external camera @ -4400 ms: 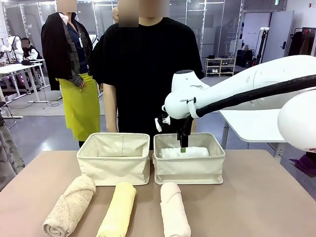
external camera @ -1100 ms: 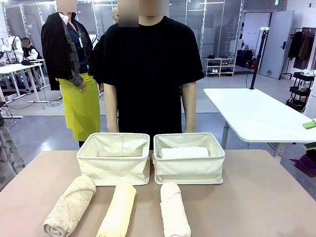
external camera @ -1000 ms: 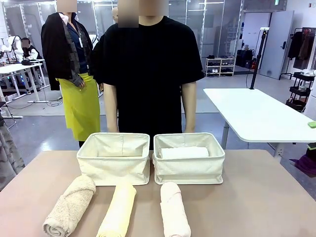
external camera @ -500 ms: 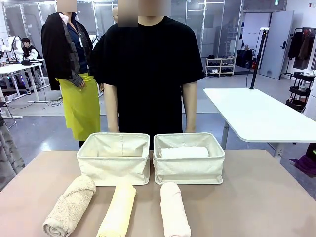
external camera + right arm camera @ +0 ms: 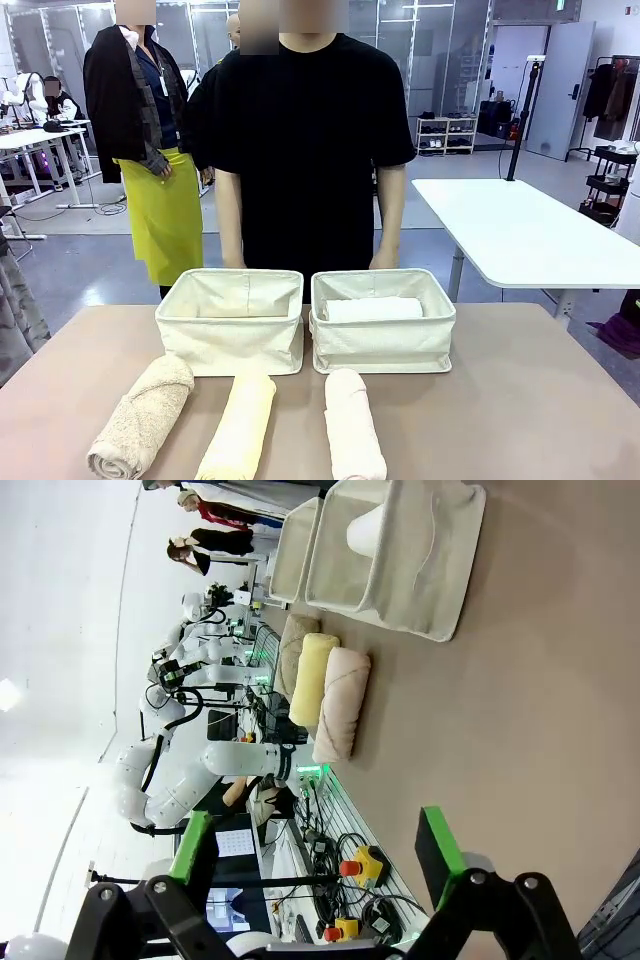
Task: Divide the towels into two baskets.
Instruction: Pick up one hotel-folded towel from the bottom of the table and place it in the Fabric basket indicated by the person.
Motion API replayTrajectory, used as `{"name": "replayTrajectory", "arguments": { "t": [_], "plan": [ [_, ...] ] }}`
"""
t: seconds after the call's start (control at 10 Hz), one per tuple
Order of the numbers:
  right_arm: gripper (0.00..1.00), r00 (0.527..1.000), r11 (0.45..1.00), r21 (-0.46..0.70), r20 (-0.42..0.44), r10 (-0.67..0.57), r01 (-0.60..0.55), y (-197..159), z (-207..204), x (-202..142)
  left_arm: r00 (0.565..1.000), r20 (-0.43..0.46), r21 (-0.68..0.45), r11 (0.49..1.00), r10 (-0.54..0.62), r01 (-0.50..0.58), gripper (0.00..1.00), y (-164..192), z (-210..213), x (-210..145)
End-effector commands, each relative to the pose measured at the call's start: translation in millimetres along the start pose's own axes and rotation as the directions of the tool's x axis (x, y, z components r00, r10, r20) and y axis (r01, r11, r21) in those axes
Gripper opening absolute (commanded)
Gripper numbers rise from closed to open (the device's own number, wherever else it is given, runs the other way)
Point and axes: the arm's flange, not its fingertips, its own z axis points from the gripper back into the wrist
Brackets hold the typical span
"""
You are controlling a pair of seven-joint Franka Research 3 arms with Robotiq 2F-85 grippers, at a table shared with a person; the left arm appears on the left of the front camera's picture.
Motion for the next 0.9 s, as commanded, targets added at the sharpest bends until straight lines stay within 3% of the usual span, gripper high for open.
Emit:
{"name": "replayTrajectory", "arguments": {
  "t": [0.0, 0.8],
  "plan": [
    [1.00, 1.000, 1.000, 0.000, 0.007, -0.026, 0.026, 5.3, -6.1, -4.6, 1.000, 0.005, -0.015, 1.000, -0.004, 0.004, 1.00, -2.3, 2.6, -0.7],
    [1.00, 1.000, 1.000, 0.000, 0.007, -0.026, 0.026, 5.3, -6.1, -4.6, 1.000, 0.005, -0.015, 1.000, -0.004, 0.004, 1.00, -2.3, 2.6, -0.7]
  ]
}}
